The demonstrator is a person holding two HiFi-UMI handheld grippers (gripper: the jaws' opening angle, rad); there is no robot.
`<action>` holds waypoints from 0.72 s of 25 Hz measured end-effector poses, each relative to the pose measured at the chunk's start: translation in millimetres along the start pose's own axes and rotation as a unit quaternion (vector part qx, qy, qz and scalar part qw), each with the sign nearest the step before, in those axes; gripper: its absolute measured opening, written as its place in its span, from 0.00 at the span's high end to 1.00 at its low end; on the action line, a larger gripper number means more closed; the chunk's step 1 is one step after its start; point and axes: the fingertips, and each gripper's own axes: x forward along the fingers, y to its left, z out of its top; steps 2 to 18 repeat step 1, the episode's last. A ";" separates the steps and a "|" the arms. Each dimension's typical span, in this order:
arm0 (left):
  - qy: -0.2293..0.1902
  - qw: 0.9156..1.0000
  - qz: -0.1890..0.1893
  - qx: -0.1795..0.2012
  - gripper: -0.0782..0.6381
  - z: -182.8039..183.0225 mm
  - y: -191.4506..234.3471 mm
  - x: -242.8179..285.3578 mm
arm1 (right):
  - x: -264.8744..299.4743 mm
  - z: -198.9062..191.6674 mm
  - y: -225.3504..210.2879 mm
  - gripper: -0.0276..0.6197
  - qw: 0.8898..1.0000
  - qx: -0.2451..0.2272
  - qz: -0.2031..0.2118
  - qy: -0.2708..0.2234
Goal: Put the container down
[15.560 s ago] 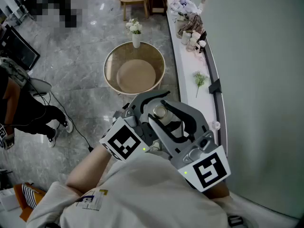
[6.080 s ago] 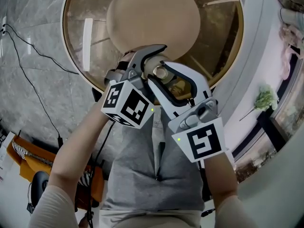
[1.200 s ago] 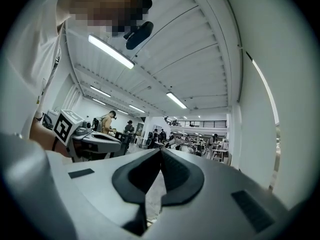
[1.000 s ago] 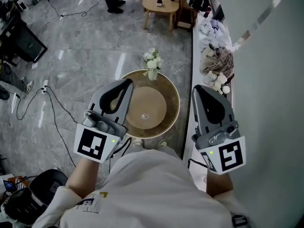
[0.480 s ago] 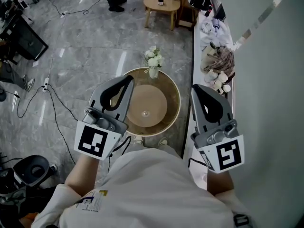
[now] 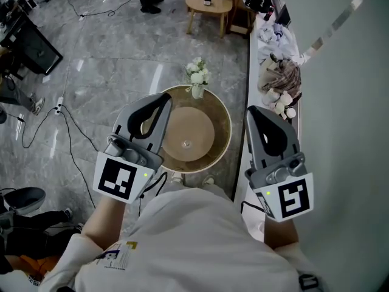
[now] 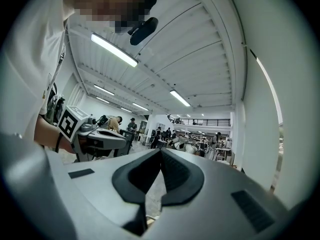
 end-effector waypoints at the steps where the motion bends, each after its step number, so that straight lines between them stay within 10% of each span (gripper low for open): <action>1: 0.000 1.000 0.000 0.002 0.88 1.1 0.1 0.5 | -0.1 1.5 -0.6 0.95 1.000 0.000 -0.001 -0.001; 18: 0.000 1.000 0.000 0.002 0.88 1.1 0.1 0.5 | -0.1 1.5 -0.6 0.95 1.000 0.000 -0.001 -0.001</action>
